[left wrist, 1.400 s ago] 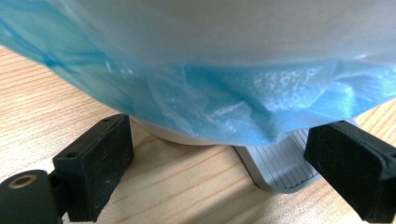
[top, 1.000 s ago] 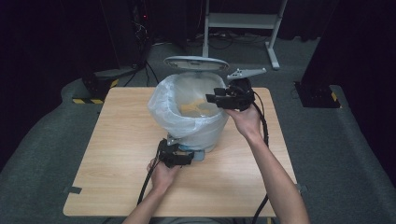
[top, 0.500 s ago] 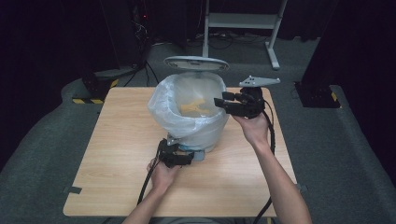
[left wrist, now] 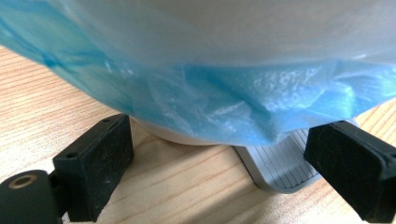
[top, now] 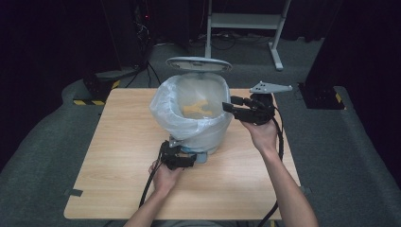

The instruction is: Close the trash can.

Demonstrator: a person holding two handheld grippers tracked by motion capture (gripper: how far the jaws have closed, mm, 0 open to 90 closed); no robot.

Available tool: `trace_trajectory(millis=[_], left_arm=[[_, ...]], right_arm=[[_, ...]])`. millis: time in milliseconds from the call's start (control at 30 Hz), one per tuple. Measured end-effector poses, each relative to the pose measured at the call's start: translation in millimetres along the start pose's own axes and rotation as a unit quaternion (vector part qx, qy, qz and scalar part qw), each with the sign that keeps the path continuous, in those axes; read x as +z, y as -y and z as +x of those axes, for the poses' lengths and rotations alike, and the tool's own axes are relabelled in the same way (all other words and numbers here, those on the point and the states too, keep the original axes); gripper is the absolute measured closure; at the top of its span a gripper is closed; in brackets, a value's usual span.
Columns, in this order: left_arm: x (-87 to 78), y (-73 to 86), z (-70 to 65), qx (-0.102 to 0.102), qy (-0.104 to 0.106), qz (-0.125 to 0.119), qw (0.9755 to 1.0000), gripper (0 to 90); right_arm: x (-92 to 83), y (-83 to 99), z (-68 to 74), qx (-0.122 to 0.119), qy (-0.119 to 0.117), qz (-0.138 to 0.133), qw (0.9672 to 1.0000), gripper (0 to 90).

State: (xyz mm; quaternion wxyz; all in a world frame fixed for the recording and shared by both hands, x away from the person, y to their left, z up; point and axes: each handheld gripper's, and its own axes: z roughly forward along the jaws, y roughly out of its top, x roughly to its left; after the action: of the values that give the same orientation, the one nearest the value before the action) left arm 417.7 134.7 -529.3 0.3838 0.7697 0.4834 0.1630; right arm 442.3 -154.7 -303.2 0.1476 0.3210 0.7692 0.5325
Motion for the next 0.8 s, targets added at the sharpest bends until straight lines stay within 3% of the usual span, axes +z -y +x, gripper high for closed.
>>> trace_trajectory(millis=[467, 800], left_arm=[[0.0, 0.0, 0.0, 0.000, 0.000, 0.000, 1.0000, 8.1], [-0.1, 0.0, 0.2, -0.001, 0.001, 0.000, 1.0000, 8.1]], right_arm=[[-15.8, 21.1, -0.4, 0.003, 0.011, -0.018, 0.9998, 53.6], [-24.1, 47.7, -4.4, 0.024, 0.021, -0.028, 0.9991, 53.8]])
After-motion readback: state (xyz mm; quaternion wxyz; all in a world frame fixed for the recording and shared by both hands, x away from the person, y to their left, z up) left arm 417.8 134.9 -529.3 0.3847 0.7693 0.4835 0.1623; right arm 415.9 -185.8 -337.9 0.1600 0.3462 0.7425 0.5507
